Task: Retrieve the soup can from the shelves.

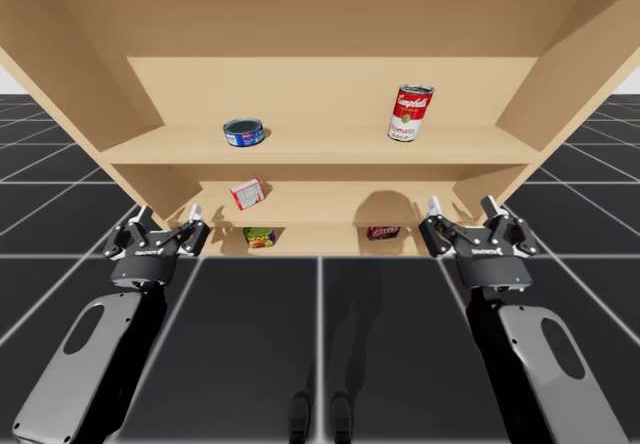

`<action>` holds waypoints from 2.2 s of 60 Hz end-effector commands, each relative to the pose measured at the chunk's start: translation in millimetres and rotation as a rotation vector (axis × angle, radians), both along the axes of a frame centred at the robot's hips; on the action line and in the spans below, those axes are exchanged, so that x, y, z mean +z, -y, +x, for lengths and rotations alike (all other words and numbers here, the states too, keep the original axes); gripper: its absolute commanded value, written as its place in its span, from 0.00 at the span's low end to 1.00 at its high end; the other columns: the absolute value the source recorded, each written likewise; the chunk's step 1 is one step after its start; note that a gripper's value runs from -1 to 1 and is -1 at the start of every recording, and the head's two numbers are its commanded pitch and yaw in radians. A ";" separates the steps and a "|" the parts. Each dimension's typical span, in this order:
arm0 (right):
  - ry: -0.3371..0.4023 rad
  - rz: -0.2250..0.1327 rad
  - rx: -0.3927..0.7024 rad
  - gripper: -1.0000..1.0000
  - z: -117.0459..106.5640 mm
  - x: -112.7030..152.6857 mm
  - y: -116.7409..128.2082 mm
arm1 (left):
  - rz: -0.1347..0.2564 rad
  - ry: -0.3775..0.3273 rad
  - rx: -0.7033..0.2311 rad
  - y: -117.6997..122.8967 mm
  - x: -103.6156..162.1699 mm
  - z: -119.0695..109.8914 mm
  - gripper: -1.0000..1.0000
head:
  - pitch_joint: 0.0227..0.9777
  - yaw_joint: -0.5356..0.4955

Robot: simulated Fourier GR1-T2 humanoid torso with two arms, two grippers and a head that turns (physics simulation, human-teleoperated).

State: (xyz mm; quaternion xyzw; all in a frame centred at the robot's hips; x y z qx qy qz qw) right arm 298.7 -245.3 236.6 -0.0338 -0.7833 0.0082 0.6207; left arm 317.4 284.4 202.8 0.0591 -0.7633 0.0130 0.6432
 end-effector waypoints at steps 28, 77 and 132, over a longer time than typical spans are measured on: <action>0.054 -0.043 0.083 0.00 -20.0 103.9 -19.5 | -0.005 -0.031 0.011 0.1 -1.5 0.8 0.00 | 0.23 0.25; -0.137 0.009 0.222 0.00 78.4 157.9 -82.9 | -0.025 -0.032 0.019 -4.1 0.5 -0.1 0.00 | 0.24 0.27; -0.017 -0.014 0.120 0.99 31.1 163.2 -59.9 | -0.029 -0.025 0.013 -6.0 0.7 -0.1 0.00 | 0.26 0.30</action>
